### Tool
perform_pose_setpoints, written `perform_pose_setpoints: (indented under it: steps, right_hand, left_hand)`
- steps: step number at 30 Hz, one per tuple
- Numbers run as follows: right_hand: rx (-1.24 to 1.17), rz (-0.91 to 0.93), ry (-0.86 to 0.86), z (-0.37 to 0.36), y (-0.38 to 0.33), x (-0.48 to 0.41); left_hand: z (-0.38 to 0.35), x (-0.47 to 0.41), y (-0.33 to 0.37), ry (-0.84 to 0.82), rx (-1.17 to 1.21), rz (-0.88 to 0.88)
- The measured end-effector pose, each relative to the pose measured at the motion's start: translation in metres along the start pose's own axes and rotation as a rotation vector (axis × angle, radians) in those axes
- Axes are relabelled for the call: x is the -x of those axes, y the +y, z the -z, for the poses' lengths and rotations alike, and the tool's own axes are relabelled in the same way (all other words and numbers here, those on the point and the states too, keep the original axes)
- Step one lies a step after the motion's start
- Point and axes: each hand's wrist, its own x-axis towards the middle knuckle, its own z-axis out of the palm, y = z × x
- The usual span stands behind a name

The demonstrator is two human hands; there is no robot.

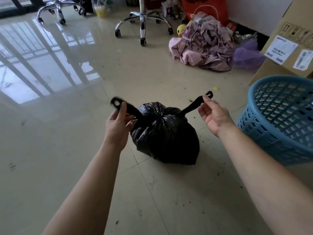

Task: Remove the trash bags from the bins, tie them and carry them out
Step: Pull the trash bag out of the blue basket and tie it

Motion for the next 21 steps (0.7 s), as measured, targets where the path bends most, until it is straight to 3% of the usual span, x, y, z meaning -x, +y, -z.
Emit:
perform_pose_setpoints:
  steps: [2, 4, 6, 12, 16, 18, 21]
  right_hand:
    - [0.428, -0.07, -0.023, -0.004, 0.011, 0.005]
    - [0.71, -0.152, -0.084, -0.011, 0.03, 0.014]
    - [0.769, -0.137, -0.118, -0.017, 0.049, 0.016]
    - [0.983, 0.374, 0.094, -0.042, 0.046, 0.022]
    - [1.198, 0.595, 0.137, -0.054, 0.036, 0.024]
    - [1.213, 0.682, 0.17, -0.06, 0.037, 0.027]
    - [1.143, 0.765, 0.23, -0.067, 0.035, 0.029]
  left_hand:
    - [0.0, 0.005, -0.014, -0.003, -0.079, 0.041]
    - [0.004, 0.016, -0.037, 0.019, -0.342, 0.063]
    - [0.001, 0.022, -0.053, 0.017, -0.556, 0.004]
    - [-0.024, 0.012, -0.043, 0.095, -0.904, -0.406]
    - [-0.045, 0.014, -0.028, 0.103, -1.046, -0.809]
    - [-0.056, 0.017, -0.023, 0.035, -1.037, -0.936]
    - [-0.067, 0.026, -0.012, 0.001, -0.82, -0.926]
